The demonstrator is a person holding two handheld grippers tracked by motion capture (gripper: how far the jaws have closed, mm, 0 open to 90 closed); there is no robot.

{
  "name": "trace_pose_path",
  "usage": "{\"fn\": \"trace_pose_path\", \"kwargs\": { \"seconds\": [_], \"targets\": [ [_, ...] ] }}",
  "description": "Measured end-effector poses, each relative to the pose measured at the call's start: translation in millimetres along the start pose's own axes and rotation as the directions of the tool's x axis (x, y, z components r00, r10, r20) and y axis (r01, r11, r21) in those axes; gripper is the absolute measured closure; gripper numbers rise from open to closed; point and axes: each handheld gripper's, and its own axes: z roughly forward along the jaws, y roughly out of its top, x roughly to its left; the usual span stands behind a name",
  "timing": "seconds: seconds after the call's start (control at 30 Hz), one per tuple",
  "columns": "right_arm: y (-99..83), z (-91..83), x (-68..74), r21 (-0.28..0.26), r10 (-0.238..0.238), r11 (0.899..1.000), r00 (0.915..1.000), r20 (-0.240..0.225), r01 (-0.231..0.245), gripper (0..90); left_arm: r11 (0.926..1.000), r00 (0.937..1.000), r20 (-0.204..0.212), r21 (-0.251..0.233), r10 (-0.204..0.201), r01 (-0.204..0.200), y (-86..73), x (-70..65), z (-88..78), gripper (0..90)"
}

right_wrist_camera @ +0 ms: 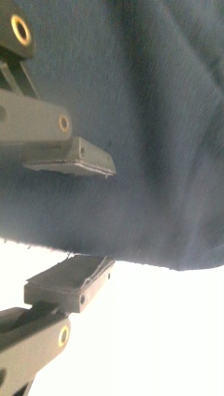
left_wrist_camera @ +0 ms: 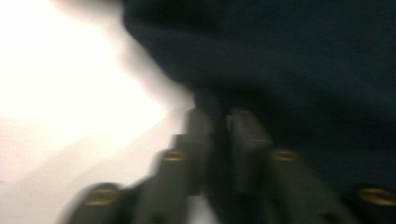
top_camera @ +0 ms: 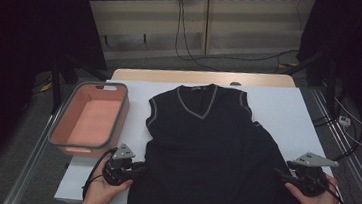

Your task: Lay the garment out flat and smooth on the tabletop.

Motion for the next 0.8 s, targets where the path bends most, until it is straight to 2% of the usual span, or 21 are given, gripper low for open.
{"fn": "trace_pose_path", "kwargs": {
  "seconds": [0.1,0.17,0.2,0.23,0.3,0.37,0.43,0.5,0.57,0.63,0.7,0.77,0.8],
  "targets": [
    [-1.6,2.4,-0.3,0.019,0.020,1.000,0.9994,-0.028,-0.019,53.2,0.9987,0.9992,-0.008,0.032,0.040,-0.040,-0.4,-4.6,-4.0,85.4],
    [-1.8,1.5,-0.1,0.025,0.030,0.999,0.9986,-0.042,-0.029,61.5,0.9976,0.9983,-0.023,0.045,0.054,-0.053,-3.2,-10.0,-7.3,85.9],
    [-2.5,1.1,0.0,0.024,0.037,0.999,0.9974,-0.061,-0.035,65.9,0.9977,0.9982,-0.032,0.047,0.051,-0.050,-4.5,-11.7,-8.7,86.0],
    [-2.8,0.7,0.4,0.026,0.047,0.999,0.9969,-0.064,-0.045,66.3,0.9981,0.9980,-0.047,0.047,0.043,-0.041,-6.6,-13.6,-10.5,86.1],
    [-3.3,-0.8,2.0,0.033,0.061,0.998,0.9966,-0.056,-0.059,67.6,0.9970,0.9968,-0.059,0.059,0.054,-0.051,-9.3,-16.5,-14.2,86.3],
    [-3.8,-2.0,4.2,0.033,0.044,0.999,0.9979,-0.047,-0.043,68.9,0.9975,0.9977,-0.052,0.059,0.042,-0.039,-13.8,-16.9,-18.3,86.4],
    [-2.9,-2.0,5.8,0.038,0.040,0.999,0.9982,-0.044,-0.038,70.6,0.9975,0.9974,-0.064,0.065,0.033,-0.029,-19.1,-17.5,-24.6,86.5],
    [-1.9,-1.2,6.0,0.039,0.033,0.999,0.9983,-0.048,-0.031,71.8,0.9984,0.9937,-0.111,0.056,0.015,-0.009,-25.3,-19.5,-30.3,86.7],
    [-1.1,-0.3,4.7,0.038,0.038,0.999,0.9977,-0.057,-0.036,73.6,0.9979,0.9922,-0.124,0.065,0.007,0.001,-28.1,-19.8,-35.0,86.8],
    [-0.7,0.2,4.3,0.039,0.043,0.998,0.9971,-0.064,-0.040,75.8,0.9977,0.9909,-0.134,0.063,-0.017,0.026,-29.2,-16.7,-38.3,86.9],
    [-0.8,-0.3,4.7,0.040,0.044,0.998,0.9963,-0.074,-0.041,84.4,0.9975,0.9888,-0.142,0.047,-0.045,0.053,-29.5,-12.3,-40.2,87.0],
    [-0.7,-0.8,6.1,0.040,0.035,0.999,0.9959,-0.083,-0.032,86.2,0.9972,0.9890,-0.137,0.041,-0.056,0.062,-28.7,-8.0,-42.9,87.0],
    [-0.5,-1.7,6.9,0.047,0.032,0.999,0.9961,-0.083,-0.028,86.7,0.9979,0.9879,-0.148,0.038,-0.046,0.052,-27.9,-5.8,-44.1,87.0]
  ]
}}
